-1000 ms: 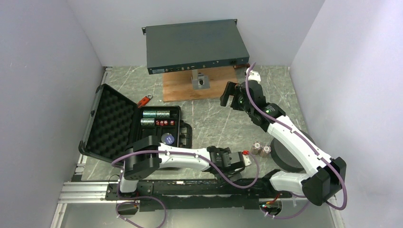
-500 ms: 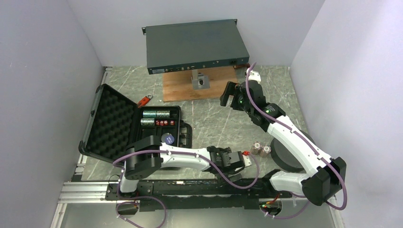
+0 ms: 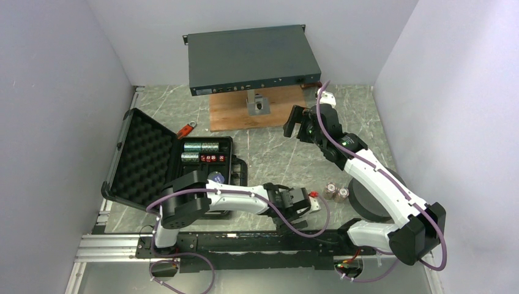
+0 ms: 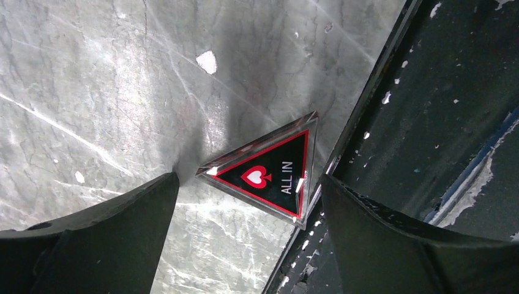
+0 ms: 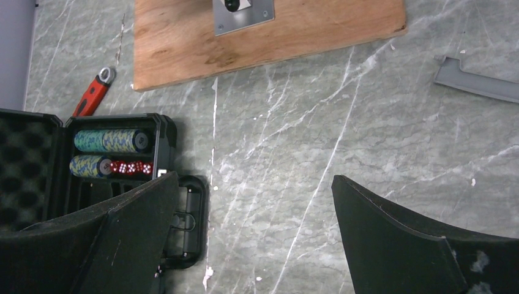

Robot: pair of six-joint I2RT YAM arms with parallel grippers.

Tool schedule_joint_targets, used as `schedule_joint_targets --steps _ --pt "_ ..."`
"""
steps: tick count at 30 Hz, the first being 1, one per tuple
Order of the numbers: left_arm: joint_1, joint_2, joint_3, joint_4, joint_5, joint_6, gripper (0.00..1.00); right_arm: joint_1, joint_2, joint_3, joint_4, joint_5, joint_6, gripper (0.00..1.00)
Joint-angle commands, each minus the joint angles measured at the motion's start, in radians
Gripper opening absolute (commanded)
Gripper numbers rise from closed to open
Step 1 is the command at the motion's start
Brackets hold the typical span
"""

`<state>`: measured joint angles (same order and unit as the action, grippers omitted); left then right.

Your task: Pack up texas hold em set

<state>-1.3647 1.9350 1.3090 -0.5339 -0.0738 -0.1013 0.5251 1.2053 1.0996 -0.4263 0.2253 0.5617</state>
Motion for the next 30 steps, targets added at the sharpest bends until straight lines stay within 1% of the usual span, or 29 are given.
schedule_joint_targets --steps 1,9,18,25,30 --pt "0.017 -0.007 0.01 0.016 0.065 0.049 0.92 -0.004 -0.012 -0.001 0.011 -0.007 0.006 1.0" --pt "0.022 -0.012 -0.003 0.043 0.112 0.075 0.9 -0.004 -0.011 -0.003 0.012 -0.007 0.003 1.0" --pt "0.021 0.024 0.061 0.014 0.095 0.089 0.88 -0.005 0.0 0.001 0.014 -0.015 0.003 1.0" --pt "0.022 0.018 0.045 0.026 0.086 0.08 0.85 -0.005 -0.004 -0.004 0.014 -0.007 0.001 1.0" --pt "0.021 0.023 0.046 0.025 0.081 0.084 0.8 -0.005 0.003 -0.007 0.02 -0.017 0.006 1.0"
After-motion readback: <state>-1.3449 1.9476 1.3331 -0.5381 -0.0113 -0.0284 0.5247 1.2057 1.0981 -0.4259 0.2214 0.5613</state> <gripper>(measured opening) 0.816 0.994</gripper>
